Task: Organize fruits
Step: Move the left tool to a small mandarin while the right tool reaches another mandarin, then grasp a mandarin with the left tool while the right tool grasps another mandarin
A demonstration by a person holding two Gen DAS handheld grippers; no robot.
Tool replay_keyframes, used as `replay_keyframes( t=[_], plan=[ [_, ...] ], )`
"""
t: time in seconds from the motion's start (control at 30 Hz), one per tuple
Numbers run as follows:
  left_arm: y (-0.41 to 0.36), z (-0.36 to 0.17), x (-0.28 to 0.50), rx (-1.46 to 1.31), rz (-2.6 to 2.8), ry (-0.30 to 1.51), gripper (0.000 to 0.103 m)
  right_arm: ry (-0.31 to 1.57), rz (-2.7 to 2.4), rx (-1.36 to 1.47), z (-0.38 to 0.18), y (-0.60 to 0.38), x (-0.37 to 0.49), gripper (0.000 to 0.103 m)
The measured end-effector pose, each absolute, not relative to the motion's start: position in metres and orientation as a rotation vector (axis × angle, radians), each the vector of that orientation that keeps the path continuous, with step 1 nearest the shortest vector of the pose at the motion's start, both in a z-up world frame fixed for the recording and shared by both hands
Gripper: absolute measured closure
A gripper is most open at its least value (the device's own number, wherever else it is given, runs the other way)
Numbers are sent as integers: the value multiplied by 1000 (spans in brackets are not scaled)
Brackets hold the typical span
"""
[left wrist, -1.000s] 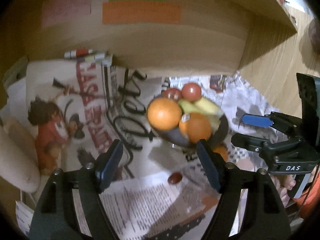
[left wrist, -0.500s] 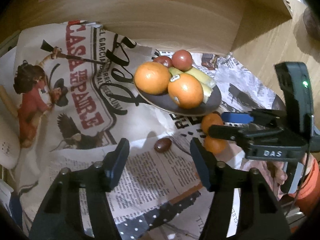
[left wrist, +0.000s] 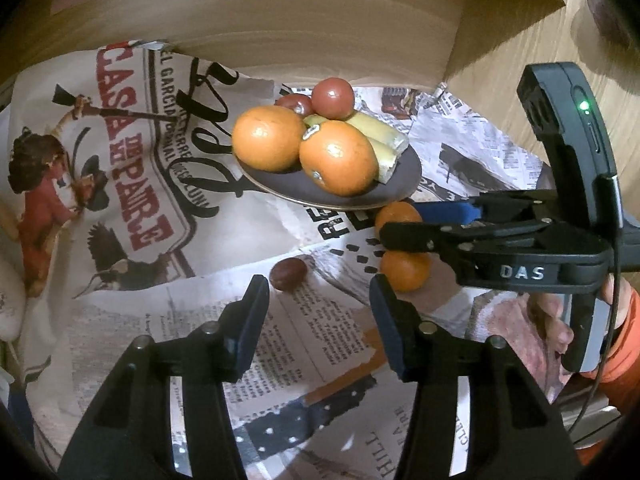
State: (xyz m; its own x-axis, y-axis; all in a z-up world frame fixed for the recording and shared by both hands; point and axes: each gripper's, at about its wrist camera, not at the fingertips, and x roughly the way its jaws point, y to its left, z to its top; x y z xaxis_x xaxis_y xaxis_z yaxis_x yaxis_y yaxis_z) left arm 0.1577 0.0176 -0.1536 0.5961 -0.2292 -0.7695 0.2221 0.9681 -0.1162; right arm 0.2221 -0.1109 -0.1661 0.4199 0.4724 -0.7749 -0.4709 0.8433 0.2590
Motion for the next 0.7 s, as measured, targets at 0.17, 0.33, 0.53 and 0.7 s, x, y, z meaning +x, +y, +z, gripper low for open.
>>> replay_keyframes(
  t=[0.17,0.33,0.53,0.7],
  plan=[
    [9,-155,161,-13,-284,909,51,973,614,46,-166,-124,222,71],
    [-6,-156,165,-3,-313,917,51,933,601,52,-154,-144,210,71],
    [-33,-165,179,25,-351,938,51,877,541,69,-140,-174,201,71],
    [-45,-180,191,18,-367,989,68,866,529,90,-138,-190,200,70]
  ],
)
